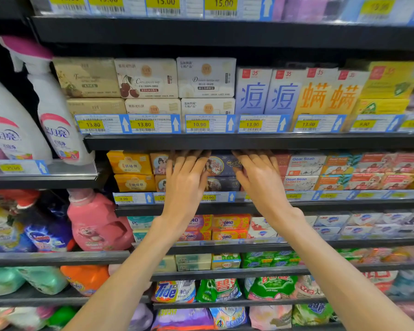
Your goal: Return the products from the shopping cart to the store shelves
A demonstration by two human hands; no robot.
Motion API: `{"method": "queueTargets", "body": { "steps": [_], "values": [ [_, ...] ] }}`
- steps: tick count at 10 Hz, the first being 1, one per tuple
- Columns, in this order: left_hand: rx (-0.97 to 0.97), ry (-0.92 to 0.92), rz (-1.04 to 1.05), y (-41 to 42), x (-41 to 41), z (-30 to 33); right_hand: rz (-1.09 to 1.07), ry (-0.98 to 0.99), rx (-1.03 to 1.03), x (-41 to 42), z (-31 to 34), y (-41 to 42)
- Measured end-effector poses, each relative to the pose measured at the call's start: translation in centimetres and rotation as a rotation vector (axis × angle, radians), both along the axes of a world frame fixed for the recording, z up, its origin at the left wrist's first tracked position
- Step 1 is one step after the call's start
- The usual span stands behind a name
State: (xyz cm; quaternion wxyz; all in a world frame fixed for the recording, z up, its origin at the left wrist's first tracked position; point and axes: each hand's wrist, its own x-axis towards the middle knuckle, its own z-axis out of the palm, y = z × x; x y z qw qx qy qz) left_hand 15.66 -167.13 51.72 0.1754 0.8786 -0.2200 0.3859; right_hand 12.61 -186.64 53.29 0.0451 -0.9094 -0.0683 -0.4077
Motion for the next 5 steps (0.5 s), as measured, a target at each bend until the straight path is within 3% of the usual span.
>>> {"method": "queueTargets", "body": {
  "steps": [3, 5],
  "values": [
    [0.006, 0.063, -0.198, 0.0, -3.2, 0.0, 0.038, 0.02, -0.049, -1.9, 0.4, 0.9],
    [0.043, 0.133, -0.221, 0.8, -4.9, -0.7, 0.05, 0.1, -0.03, -4.3, -1.1, 1.3]
  ]
}}
